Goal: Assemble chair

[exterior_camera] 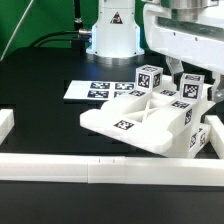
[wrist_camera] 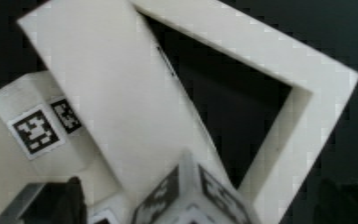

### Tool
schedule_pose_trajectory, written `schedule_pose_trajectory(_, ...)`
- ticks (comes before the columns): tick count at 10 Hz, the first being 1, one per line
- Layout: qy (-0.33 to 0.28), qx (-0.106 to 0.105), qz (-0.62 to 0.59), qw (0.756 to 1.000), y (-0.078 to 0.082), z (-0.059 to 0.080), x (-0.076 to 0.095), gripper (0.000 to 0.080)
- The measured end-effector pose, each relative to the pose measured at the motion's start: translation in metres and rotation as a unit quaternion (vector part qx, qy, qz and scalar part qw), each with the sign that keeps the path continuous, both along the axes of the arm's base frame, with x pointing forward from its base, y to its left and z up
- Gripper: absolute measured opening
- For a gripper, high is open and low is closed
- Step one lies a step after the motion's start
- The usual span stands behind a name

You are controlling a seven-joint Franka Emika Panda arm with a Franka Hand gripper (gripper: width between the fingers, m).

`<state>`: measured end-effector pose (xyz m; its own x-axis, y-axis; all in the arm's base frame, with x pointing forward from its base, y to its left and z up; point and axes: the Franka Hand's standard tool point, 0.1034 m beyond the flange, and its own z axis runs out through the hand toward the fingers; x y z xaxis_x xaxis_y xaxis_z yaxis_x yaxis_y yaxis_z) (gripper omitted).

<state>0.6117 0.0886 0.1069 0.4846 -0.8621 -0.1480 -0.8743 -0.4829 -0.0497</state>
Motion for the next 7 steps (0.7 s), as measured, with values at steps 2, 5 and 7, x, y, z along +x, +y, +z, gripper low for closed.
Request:
schedule_pose_trajectory(2, -0.014, 0.001, 0.070, 0.997, -0.0011, -0.0005, 0.0010, 0.0649)
schedule_pose_trajectory(5, -0.023, -0.012, 0.214, 0.976, -0.0030, -0.0016, -0.0007, 0.0649)
schedule_pose_trajectory(7, -0.026, -0.016, 0.325, 0.945, -0.0071, -0.0022, 0.0014, 0.0649)
